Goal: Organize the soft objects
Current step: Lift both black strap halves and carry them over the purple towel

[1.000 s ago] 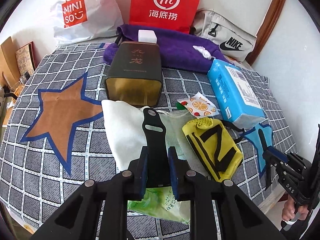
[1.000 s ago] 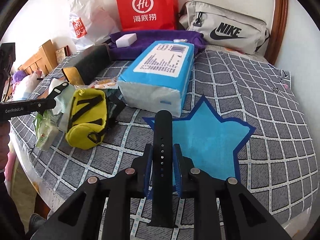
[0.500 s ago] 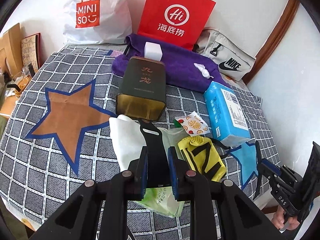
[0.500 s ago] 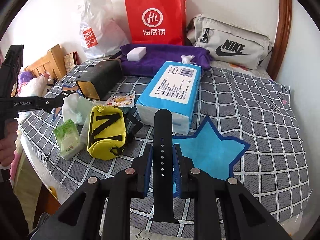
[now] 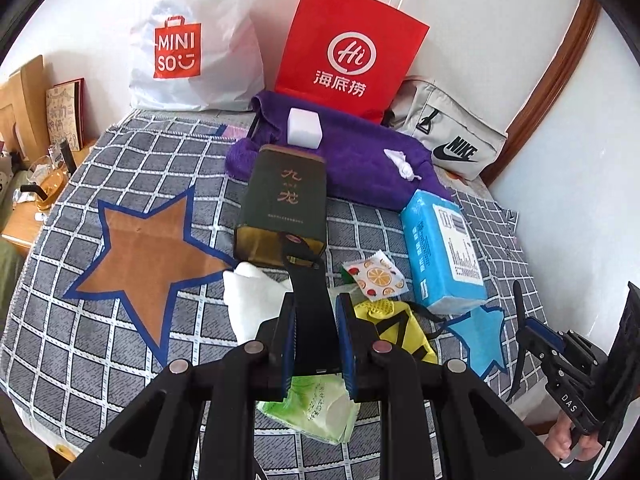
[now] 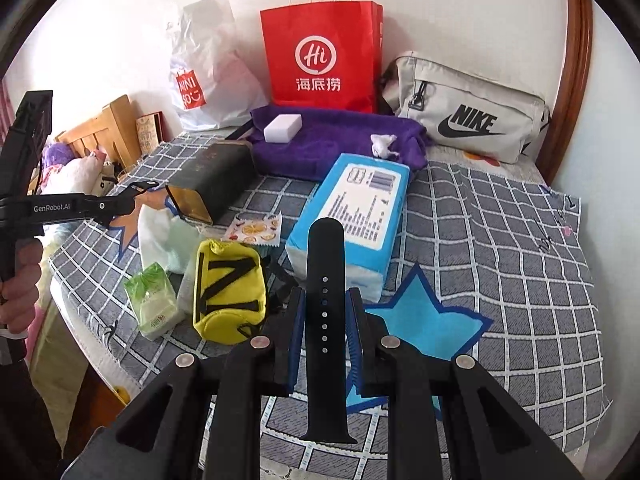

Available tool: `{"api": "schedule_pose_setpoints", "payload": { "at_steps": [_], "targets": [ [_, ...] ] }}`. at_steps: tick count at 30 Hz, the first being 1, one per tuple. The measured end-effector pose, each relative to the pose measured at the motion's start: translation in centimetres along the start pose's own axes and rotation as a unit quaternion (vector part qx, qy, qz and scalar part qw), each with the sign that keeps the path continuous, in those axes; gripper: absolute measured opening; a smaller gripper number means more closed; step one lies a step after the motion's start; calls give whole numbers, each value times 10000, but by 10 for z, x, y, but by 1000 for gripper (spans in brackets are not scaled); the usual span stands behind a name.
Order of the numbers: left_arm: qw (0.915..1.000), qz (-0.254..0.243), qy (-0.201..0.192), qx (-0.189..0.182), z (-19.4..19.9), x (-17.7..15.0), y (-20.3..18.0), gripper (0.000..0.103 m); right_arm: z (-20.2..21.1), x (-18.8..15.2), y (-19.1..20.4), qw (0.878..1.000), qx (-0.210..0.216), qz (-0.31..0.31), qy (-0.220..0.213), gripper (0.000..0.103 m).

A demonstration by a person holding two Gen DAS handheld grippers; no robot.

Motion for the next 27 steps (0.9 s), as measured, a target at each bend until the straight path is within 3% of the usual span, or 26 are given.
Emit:
{"api": "schedule_pose_setpoints", "payload": {
  "at_steps": [27],
  "targets": [
    [9998,54,-163,36,-27,69,-7,18,-28,89,-25,9994,-47,-60,-334,20]
  ]
}}
Point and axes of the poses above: each gripper's, at about its wrist camera, not at the fingertips, and z roughly against the way its jaws point, y to its left, x to its top, the point moved 6 cm from there along -z, roughly the way its jaws point, and after that the axes turned 8 degrees about -y, right-handed, at the moved point
